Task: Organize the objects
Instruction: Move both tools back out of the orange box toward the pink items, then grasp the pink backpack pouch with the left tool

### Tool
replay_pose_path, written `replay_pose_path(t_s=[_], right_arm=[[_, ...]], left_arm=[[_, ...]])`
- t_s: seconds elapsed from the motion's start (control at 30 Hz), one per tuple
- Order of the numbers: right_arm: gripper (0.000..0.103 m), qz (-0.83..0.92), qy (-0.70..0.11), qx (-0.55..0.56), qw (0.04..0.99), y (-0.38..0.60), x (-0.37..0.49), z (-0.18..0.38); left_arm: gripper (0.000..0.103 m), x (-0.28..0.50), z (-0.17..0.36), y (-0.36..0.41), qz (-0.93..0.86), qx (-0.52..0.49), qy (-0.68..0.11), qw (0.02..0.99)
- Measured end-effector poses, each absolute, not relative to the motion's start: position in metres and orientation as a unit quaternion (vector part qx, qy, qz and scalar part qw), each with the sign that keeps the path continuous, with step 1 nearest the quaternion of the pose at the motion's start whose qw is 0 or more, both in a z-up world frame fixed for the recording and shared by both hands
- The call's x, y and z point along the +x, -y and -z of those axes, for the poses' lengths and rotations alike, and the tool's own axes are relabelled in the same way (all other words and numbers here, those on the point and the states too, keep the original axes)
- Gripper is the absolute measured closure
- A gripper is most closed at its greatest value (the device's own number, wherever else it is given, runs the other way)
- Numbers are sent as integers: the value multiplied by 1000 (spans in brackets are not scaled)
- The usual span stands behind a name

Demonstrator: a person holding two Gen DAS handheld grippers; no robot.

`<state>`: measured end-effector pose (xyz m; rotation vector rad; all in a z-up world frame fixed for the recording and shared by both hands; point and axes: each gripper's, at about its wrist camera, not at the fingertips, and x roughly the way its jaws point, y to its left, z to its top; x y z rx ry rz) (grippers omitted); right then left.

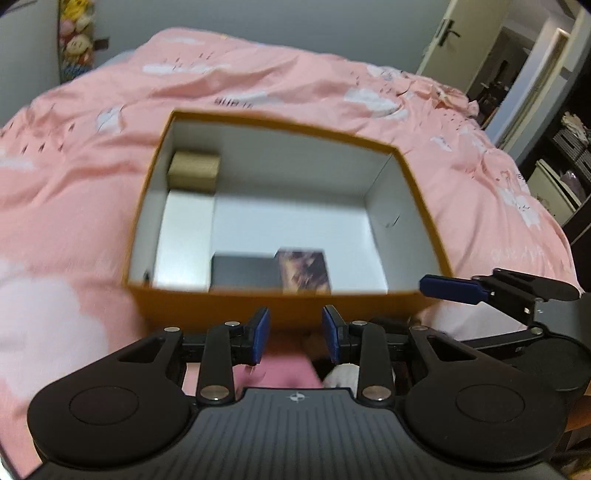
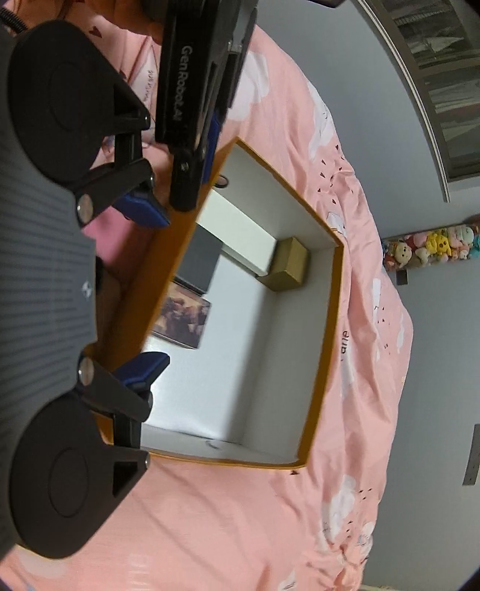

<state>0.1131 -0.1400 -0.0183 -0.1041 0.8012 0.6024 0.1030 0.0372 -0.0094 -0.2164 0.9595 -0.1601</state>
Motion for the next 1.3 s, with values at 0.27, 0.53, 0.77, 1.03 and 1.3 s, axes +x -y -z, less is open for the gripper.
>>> replay_pose_path(t_s=[0.27,0.53,0.77,1.03,1.3], right_arm=[[34,-298,-404,-57,863,138,87,34],[53,-328,-429,-72,839,124,81,45],[68,-346,-446,-118,817,111,72,58],[69,-365,-438,-176,802,111,54,61],[69,-373,-433,-210,793,112,42,64]], left_arm=[[56,83,32,-55,45,-132,-504,852],[46,84,61,-69,14,-172,-569,804],[42,67,49,-60,44,-145,-571,807],[28,40,42,-38,118,-63,-582,802],[30,37,53,-26,126,-32,-570,811]])
